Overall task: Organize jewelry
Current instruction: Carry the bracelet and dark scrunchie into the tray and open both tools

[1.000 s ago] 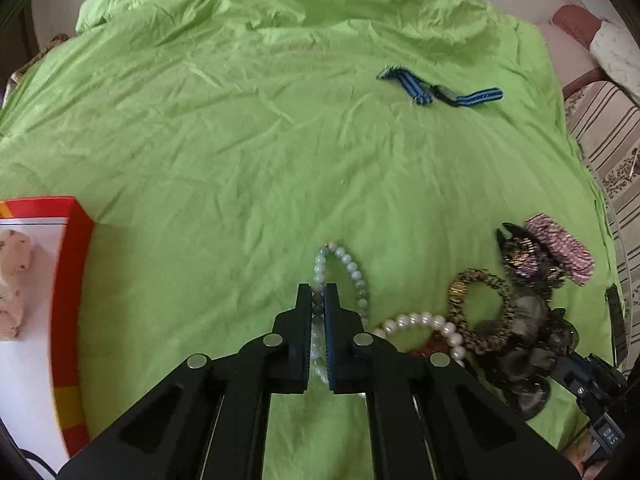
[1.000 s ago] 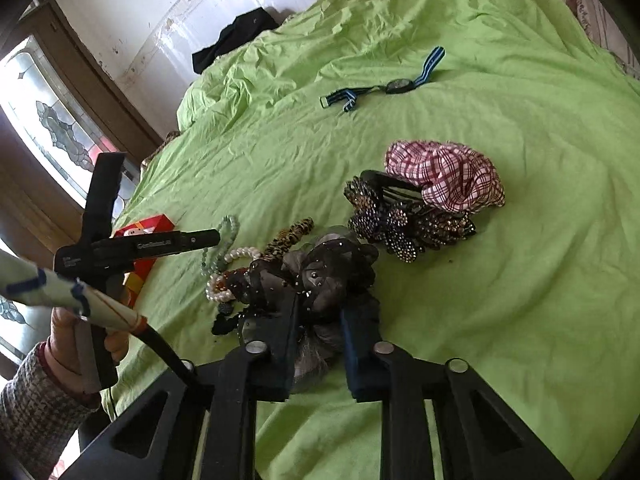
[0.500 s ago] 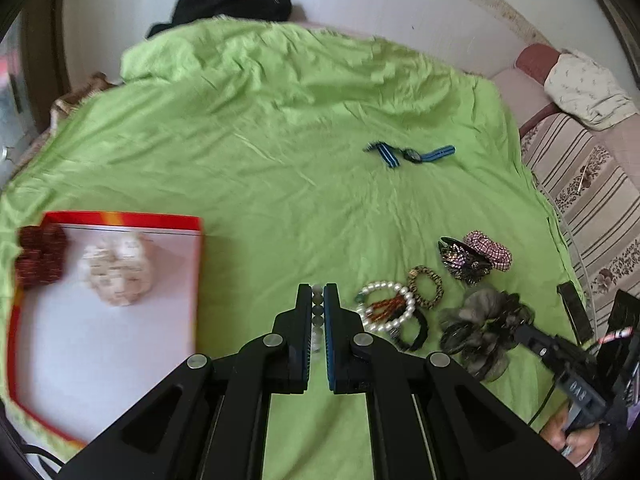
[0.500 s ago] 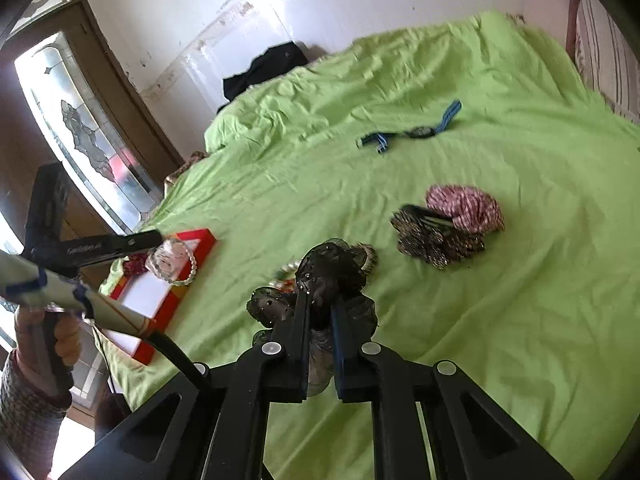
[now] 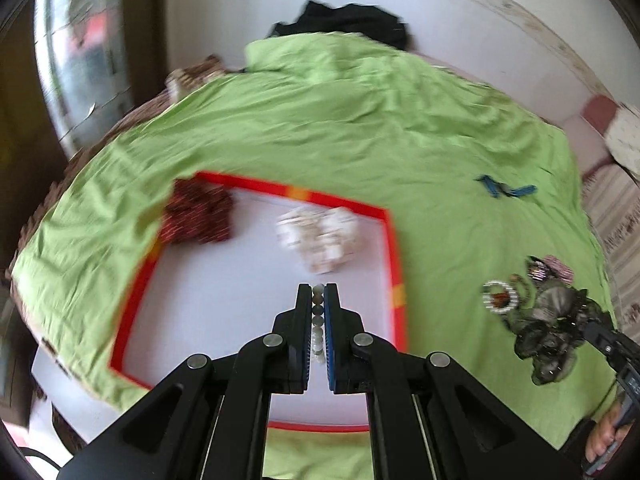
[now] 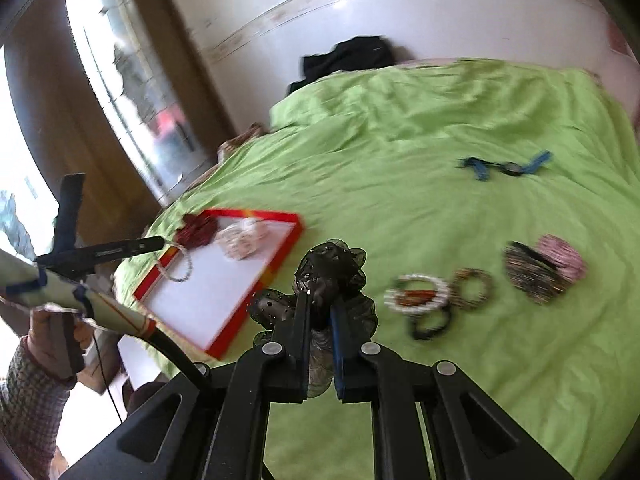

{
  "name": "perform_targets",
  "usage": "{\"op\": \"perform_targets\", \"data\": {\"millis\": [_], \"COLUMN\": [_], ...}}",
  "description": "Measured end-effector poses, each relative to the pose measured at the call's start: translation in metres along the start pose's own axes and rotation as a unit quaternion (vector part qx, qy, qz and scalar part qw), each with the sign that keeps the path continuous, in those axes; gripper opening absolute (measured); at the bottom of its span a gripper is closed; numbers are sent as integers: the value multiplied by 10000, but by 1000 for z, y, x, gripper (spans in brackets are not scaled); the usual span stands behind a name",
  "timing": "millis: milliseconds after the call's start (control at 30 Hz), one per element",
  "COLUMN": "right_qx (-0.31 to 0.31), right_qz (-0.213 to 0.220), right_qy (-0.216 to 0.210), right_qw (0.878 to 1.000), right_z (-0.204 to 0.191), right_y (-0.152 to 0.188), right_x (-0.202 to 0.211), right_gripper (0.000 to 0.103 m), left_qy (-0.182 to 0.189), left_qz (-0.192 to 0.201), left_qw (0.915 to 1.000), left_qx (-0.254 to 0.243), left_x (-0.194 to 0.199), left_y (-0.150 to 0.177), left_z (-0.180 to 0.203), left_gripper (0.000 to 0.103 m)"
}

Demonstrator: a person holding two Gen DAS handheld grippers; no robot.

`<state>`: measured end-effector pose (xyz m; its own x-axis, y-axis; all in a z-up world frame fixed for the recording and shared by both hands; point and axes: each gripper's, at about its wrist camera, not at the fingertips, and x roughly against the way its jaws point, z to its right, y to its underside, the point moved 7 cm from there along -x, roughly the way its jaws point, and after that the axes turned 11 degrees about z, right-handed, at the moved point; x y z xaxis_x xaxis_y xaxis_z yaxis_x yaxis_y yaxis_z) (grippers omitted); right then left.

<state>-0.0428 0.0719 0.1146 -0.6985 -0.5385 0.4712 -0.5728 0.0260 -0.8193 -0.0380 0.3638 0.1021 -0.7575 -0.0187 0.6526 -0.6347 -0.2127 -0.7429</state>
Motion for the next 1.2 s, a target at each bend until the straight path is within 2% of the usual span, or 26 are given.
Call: {"op": "perform_targets", "data": {"millis": [233,467,633,800,867,933,1000,1033,1200], "right_qx": [298,-49,5,222,275,281,246,243,330], "right_qz": [-450,-953,-1321,-1508,-1524,-1488,-1392,-1351,-1025], "right_qy": [-535,-1096,-1050,-814,-754,-731,-739,-741,-701], "right_qw": [9971,9894,9857,9850,9851,9858,9872,9878,9917], "right_z": [-79,-132,-141,-136,-133,-133,-132,-132,-130], "right_y": [4,27,56,74,77,75,70,67,52], "right_x": [-65,-129,-157,-168,-168,-167,-160,-158,-130], "right_gripper": [10,10,10,10,11,20,23,27,35], "left_qy": [-427,-835,-976,-1047,-1054,-1129,-1198,-1247,-1398], "left_qz": [-309,-472,-441,-272,-180,-27,113,196,496], "left_qw": [9975,9920,9908,9907,9910,9909,9905,9902,9883], "left_qx": [466,822,829,822,803,736,660,603,342], "left_x": [-34,-49,-48,-39,-33,-22,-12,-6,24], "left_y": [22,41,46,42,38,33,29,27,21], "left_z": [-75,-133,-152,-153,-150,-144,-140,-136,-114], "left_gripper": [5,5,5,6,11,28,38,42,48]}}
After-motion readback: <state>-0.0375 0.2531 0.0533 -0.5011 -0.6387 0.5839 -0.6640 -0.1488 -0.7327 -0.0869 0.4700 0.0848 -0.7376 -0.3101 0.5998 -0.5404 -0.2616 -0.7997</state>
